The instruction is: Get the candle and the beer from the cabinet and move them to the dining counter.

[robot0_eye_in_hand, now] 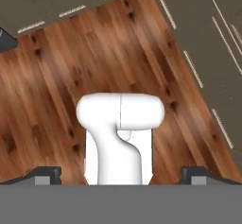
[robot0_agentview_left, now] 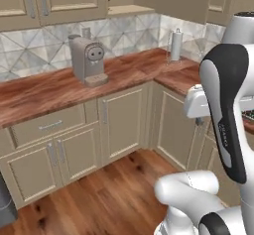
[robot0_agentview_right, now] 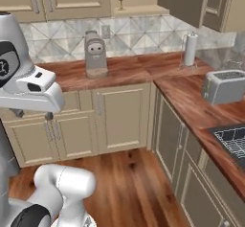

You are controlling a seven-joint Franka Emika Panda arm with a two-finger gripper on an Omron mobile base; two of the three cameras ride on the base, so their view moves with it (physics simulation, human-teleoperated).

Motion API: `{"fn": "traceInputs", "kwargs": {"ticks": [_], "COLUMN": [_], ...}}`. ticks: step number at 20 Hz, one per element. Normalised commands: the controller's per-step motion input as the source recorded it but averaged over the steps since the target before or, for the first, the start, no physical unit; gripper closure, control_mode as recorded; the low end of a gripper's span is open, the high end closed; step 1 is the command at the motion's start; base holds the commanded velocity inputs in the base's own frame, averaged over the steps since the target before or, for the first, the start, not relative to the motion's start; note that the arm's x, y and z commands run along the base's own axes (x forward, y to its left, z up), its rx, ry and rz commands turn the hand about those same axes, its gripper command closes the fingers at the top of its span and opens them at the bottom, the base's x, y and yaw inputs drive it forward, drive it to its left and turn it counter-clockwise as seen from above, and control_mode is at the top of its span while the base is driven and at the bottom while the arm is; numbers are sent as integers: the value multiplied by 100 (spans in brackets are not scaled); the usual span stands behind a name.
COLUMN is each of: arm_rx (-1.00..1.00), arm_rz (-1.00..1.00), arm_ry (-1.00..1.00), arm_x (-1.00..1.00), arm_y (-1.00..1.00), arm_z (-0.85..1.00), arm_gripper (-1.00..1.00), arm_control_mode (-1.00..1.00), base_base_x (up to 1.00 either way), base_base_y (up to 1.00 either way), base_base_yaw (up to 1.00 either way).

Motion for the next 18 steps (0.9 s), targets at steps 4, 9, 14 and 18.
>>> {"fn": "traceInputs", "kwargs": {"ticks": [4, 9, 14, 18], "arm_rx": [0, 0, 0, 0], "arm_rz": [0, 0, 0, 0], "arm_ry": [0, 0, 0, 0], "arm_x": [0, 0, 0, 0], "arm_y": [0, 0, 0, 0], "arm_z": [0, 0, 0, 0], "arm_gripper": [-100, -100, -100, -100], "arm_control_mode": [100, 100, 100, 100], "base_base_x": [97, 100, 92, 87], "base_base_y": [-30, -31, -20, -5], "base_base_yaw": [27, 25, 24, 23]}}
